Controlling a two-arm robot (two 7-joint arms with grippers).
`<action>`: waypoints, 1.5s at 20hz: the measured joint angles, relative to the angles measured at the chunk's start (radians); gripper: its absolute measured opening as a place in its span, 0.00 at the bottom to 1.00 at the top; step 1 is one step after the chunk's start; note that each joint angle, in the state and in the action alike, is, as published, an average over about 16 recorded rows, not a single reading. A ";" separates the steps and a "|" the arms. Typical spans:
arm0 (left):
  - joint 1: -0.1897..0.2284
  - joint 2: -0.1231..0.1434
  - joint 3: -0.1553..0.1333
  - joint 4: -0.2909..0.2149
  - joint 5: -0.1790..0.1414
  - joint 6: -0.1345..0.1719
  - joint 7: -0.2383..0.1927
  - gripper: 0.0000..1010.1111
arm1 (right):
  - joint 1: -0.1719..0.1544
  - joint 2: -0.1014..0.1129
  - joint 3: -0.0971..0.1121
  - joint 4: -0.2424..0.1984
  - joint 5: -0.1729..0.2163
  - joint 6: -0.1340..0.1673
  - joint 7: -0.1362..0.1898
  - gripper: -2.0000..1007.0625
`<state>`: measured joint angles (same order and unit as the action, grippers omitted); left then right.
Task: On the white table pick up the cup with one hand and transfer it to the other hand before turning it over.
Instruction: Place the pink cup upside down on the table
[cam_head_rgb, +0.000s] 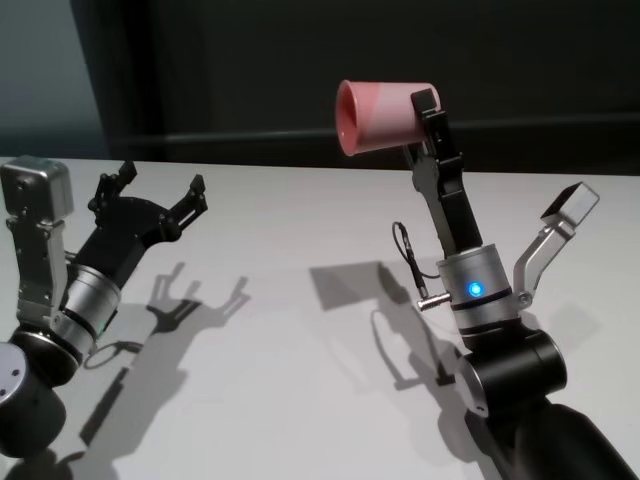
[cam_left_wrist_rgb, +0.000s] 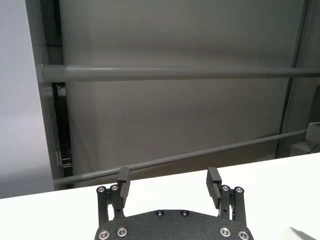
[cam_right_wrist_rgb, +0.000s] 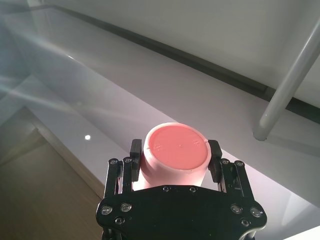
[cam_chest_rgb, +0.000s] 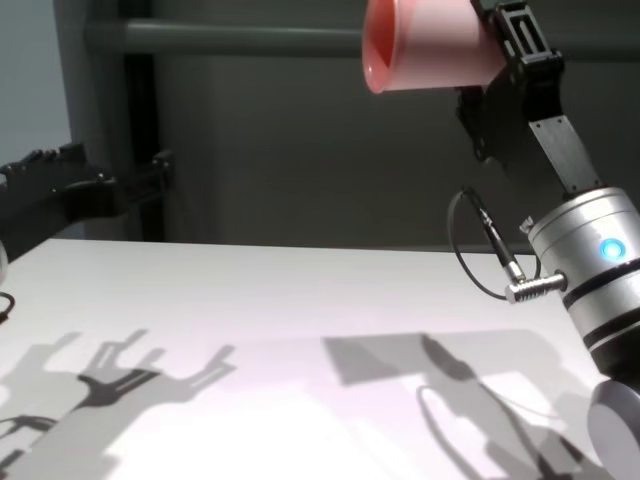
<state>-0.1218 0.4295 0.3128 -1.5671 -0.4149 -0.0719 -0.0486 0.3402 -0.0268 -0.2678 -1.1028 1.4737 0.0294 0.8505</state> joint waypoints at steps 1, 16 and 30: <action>0.001 -0.007 0.002 0.003 0.005 -0.003 0.002 0.99 | 0.000 0.000 0.000 0.000 0.000 0.000 0.000 0.76; 0.000 -0.077 0.024 0.048 0.076 -0.025 0.012 0.99 | 0.000 0.000 0.000 0.000 0.000 0.000 0.000 0.76; 0.008 -0.093 0.019 0.060 0.082 -0.032 -0.005 0.99 | 0.002 0.014 -0.017 -0.015 -0.035 -0.017 -0.029 0.76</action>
<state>-0.1136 0.3370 0.3320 -1.5066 -0.3331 -0.1040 -0.0534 0.3419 -0.0123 -0.2851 -1.1179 1.4388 0.0119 0.8212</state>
